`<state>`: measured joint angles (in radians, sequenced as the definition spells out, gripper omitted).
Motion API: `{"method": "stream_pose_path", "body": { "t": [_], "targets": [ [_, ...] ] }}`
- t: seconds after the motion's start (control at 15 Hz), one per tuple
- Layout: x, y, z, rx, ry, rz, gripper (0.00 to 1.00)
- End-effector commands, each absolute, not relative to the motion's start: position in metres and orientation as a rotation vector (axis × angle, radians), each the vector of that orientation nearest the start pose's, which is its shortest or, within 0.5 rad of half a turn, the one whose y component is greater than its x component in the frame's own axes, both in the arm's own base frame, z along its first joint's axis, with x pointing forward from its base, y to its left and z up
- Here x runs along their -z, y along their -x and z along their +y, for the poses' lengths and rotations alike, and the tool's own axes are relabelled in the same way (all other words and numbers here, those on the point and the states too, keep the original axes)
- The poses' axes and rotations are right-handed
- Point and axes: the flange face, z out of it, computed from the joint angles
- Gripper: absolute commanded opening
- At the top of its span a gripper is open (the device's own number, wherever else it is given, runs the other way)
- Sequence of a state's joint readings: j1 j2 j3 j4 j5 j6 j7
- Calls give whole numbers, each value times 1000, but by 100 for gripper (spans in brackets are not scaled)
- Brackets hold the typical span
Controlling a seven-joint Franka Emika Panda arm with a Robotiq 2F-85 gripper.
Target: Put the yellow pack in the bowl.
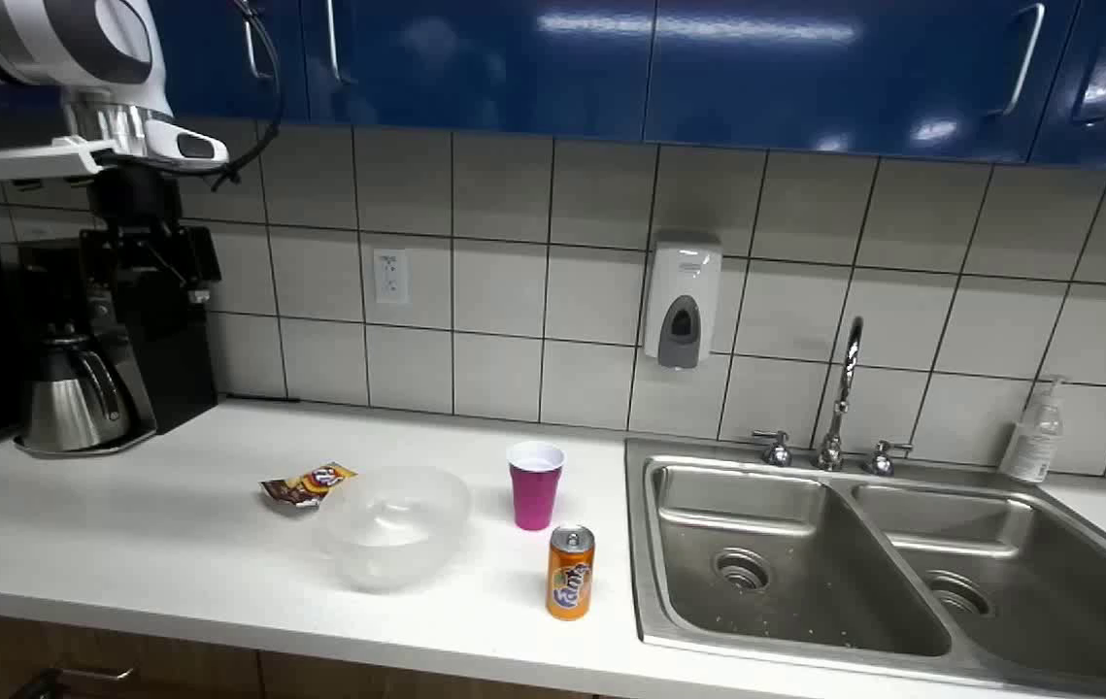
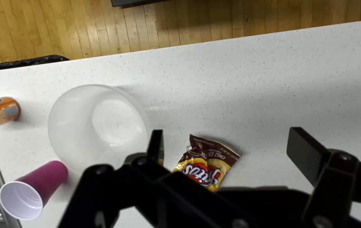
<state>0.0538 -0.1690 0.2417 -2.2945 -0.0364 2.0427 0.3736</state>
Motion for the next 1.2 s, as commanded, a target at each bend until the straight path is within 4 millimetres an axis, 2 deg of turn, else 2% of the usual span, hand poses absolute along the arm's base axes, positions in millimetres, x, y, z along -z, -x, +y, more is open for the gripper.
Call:
{"method": "stream_pose_path", "body": {
  "t": [0.0,0.47,0.67,1.13],
  "targets": [
    [-410,-457,138,-99,3235,105,100],
    [-410,-457,138,-99,3235,106,100],
    [-407,-453,145,-63,3258,107,100],
    [-379,-451,158,71,3290,82,100]
  ]
}}
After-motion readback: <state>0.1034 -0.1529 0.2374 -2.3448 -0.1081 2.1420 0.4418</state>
